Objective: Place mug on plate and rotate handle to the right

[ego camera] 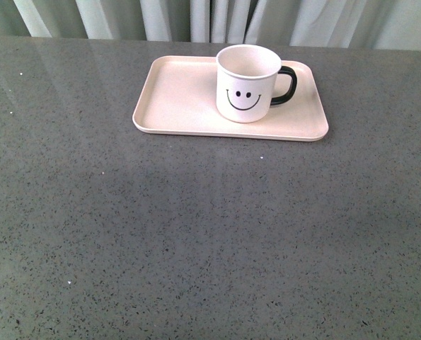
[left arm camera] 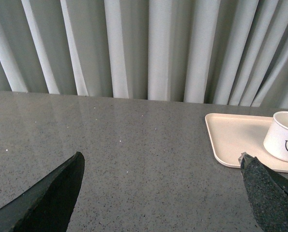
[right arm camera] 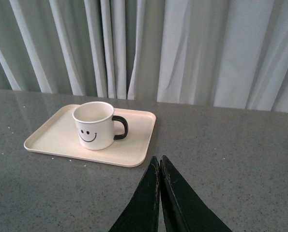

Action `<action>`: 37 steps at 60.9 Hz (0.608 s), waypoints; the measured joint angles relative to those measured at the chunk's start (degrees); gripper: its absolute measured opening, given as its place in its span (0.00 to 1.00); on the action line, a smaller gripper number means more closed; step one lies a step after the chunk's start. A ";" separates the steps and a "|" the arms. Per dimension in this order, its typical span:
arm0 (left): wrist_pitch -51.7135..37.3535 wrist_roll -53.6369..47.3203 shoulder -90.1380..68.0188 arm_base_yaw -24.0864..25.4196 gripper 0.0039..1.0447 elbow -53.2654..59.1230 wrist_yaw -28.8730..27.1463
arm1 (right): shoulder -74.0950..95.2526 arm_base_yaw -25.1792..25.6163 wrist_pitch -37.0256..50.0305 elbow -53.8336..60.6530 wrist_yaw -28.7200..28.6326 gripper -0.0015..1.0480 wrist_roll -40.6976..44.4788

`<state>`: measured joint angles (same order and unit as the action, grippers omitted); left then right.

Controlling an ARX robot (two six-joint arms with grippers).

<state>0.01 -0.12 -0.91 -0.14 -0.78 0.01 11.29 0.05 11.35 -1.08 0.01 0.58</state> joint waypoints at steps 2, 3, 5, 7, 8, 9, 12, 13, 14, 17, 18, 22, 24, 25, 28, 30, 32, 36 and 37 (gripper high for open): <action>0.00 0.00 0.00 0.00 0.91 0.00 0.00 | -0.42 0.00 -0.42 0.00 0.00 0.02 0.00; 0.02 0.00 0.00 0.00 0.91 0.00 0.00 | -0.52 0.00 -0.55 0.00 0.00 0.02 0.00; 0.00 0.00 0.00 0.00 0.91 0.00 0.00 | -0.92 0.00 -0.92 0.00 0.00 0.02 0.00; 0.00 0.00 0.00 0.00 0.91 0.00 0.00 | -1.51 0.00 -1.55 0.00 0.00 0.02 0.00; 0.00 0.00 0.00 0.00 0.91 0.00 0.00 | -2.95 0.00 -3.23 0.00 0.02 0.02 0.00; 0.00 0.00 0.00 0.00 0.91 0.00 0.02 | -3.61 0.00 -4.35 0.00 0.07 0.02 0.00; 0.02 0.00 0.00 -0.02 0.91 0.00 -0.02 | -8.24 0.00 -10.14 0.00 0.11 0.02 0.00; 0.00 0.00 0.00 0.00 0.91 0.00 -0.02 | -9.73 0.00 -10.78 0.00 0.02 0.02 0.00; 0.00 0.00 0.00 0.00 0.91 0.00 0.00 | -10.34 0.00 -10.91 0.00 0.00 0.02 0.00; 0.00 0.00 0.00 -0.02 0.91 0.00 0.00 | -10.80 0.00 -11.17 0.00 0.04 0.02 0.00; 0.00 0.00 0.00 0.00 0.91 0.00 0.00 | -10.82 0.00 -11.17 0.00 0.02 0.02 0.00; 0.00 0.00 0.00 0.00 0.91 0.00 0.00 | -10.88 0.00 -11.21 0.00 0.02 0.02 0.00; 0.00 0.00 0.00 0.00 0.91 0.00 0.00 | -10.88 0.00 -11.21 0.00 0.02 0.02 0.00; 0.00 0.00 0.00 0.00 0.91 0.00 0.00 | -10.91 0.00 -11.21 0.00 0.02 0.02 0.00; 0.00 0.00 0.00 0.00 0.91 0.00 0.00 | -10.95 0.00 -11.21 0.00 0.00 0.02 0.00; 0.00 0.00 0.00 0.00 0.91 0.00 0.00 | -10.95 0.00 -11.21 0.00 0.00 0.02 0.00; 0.00 0.00 0.00 0.00 0.91 0.00 0.00 | -10.95 0.00 -11.23 0.00 0.00 0.06 0.00; 0.00 0.00 0.00 0.00 0.91 0.00 0.00 | -10.95 0.00 -11.26 0.00 0.02 0.16 0.00; 0.00 0.00 0.00 0.00 0.91 0.00 0.00 | -10.95 0.00 -11.26 0.00 0.02 0.20 0.00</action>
<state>0.01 -0.12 -0.91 -0.14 -0.78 0.01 0.34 0.05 0.10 -1.08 0.03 0.58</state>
